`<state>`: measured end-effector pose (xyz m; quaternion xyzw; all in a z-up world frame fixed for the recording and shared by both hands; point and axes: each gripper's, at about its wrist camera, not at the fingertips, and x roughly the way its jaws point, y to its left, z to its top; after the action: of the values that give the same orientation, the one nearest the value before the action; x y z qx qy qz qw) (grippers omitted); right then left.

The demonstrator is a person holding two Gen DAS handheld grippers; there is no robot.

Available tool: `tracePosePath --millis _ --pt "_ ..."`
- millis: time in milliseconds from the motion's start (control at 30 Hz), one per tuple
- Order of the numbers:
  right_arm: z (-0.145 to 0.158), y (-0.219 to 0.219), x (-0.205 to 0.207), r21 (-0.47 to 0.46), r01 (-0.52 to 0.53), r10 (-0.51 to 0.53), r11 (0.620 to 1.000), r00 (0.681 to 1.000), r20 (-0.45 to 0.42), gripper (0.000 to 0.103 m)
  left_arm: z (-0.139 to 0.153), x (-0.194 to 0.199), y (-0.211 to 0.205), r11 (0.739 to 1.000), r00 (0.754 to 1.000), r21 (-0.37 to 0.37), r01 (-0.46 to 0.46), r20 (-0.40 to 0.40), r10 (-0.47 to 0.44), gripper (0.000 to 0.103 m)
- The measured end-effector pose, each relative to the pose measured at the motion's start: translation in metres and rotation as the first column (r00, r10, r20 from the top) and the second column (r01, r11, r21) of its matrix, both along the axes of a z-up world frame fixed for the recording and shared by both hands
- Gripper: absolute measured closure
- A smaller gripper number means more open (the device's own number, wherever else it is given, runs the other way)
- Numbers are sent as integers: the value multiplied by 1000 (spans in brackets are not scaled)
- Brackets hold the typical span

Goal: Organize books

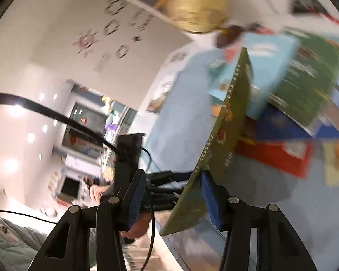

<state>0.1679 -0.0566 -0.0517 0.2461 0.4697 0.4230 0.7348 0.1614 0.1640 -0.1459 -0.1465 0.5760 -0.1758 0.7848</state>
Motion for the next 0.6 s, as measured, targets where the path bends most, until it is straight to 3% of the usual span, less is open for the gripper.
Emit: tracePosePath --millis 100,200,367,467,533,600 --pt "14 46 8 -12 -65 65 998 997 43 53 16 -12 46 991 991 -40 -130 29 131 51" --pt "11 90 15 -38 -137 139 990 990 35 53 28 -30 91 968 966 -19 -250 63 251 51" --pt "-12 136 7 -89 -217 217 972 976 -11 53 28 -67 174 878 877 43 -476 91 471 51" --pt "-34 140 1 -140 -221 216 965 975 -48 53 16 -82 203 840 840 44 -541 68 538 51" --pt "-56 139 4 -224 -178 161 958 983 -94 53 9 -86 208 839 839 38 -543 50 541 51" --pt "-72 136 9 -297 -132 101 946 988 -118 53 -2 -87 204 853 853 28 -521 25 521 51"
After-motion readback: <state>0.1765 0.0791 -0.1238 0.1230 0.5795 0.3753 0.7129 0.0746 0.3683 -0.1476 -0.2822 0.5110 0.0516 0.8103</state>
